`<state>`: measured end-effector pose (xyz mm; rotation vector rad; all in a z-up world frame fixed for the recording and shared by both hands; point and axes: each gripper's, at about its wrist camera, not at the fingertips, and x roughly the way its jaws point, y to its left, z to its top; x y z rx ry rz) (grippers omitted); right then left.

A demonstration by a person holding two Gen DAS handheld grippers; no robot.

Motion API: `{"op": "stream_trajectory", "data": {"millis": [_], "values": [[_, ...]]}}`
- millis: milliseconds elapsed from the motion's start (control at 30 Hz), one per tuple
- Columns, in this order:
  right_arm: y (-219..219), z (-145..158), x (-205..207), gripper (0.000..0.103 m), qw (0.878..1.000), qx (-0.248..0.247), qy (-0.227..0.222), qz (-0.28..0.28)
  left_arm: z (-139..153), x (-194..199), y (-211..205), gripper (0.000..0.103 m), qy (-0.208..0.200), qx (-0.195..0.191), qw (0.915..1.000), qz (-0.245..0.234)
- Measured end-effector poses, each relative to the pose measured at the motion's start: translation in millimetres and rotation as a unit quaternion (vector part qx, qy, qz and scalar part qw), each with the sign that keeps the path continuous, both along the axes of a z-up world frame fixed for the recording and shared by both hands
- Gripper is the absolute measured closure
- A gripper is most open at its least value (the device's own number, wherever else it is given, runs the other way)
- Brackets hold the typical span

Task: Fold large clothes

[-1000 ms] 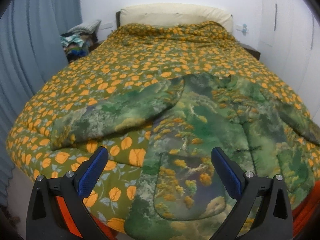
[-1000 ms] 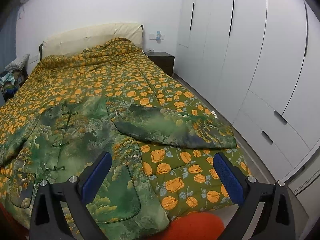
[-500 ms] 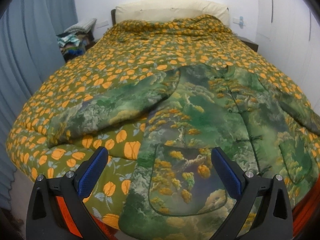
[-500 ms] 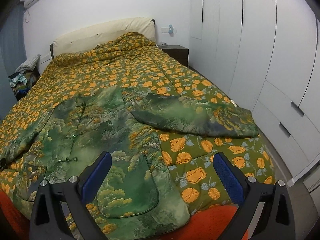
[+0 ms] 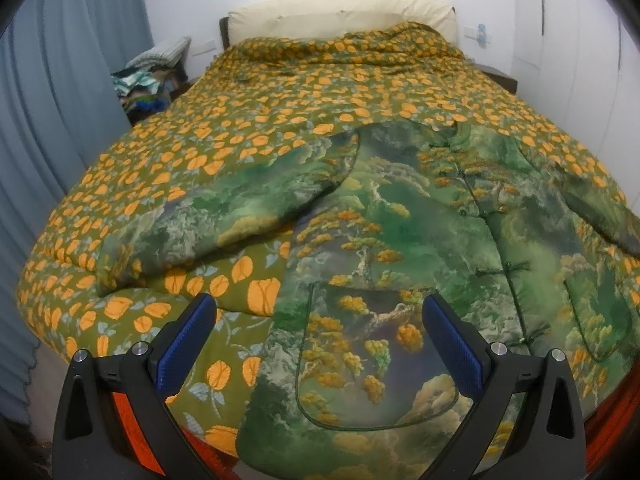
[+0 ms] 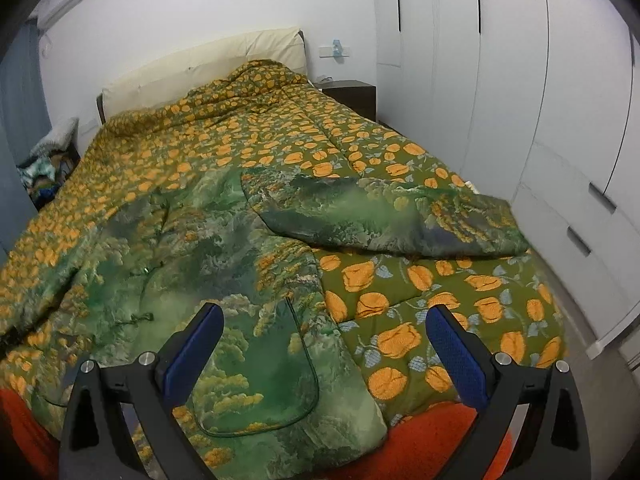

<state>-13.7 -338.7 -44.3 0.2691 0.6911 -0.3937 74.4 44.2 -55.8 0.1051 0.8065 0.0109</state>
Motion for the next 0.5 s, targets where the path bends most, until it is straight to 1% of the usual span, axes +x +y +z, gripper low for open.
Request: {"op": "stream_trajectory", "data": {"millis": [67,133,200,267,300,367,400,500], "values": [[-17.4,-1.0,1.3,0.004,0.999,0.029,-0.019,-0.001,0.1,0.1,-0.6,0.0,0.0,0.003,1.0,0.0],[-50.3,-3.8,1.7,0.007,0.997,0.063,-0.042,-0.018,-0.2,0.8,-1.7,0.0,0.0,0.006,1.0,0.0],[-88.8,-10.0,2.5,0.008,0.992,0.1,-0.062,-0.044,-0.7,1.3,-1.8,0.0,0.0,0.007,1.0,0.002],[-136.6,-24.7,3.7,0.009,0.982,0.154,-0.08,-0.076,-1.7,2.5,-2.2,0.0,0.002,0.007,1.0,0.004],[-159.9,-36.2,6.2,0.011,0.975,0.187,-0.078,-0.094,-2.6,3.4,-3.2,0.0,0.004,0.007,1.0,0.005],[-204.8,-66.3,13.0,0.015,0.954,0.261,-0.066,-0.129,-4.2,4.7,-5.6,0.0,0.007,0.01,0.9999,0.004],[-226.3,-83.3,16.2,0.021,0.943,0.289,-0.061,-0.154,-5.7,5.4,-7.6,0.0,0.008,0.014,0.9999,0.003],[-264.1,-112.4,23.4,0.026,0.919,0.331,-0.061,-0.206,-11.5,7.9,-12.7,0.001,0.016,0.026,0.9995,0.0]]}}
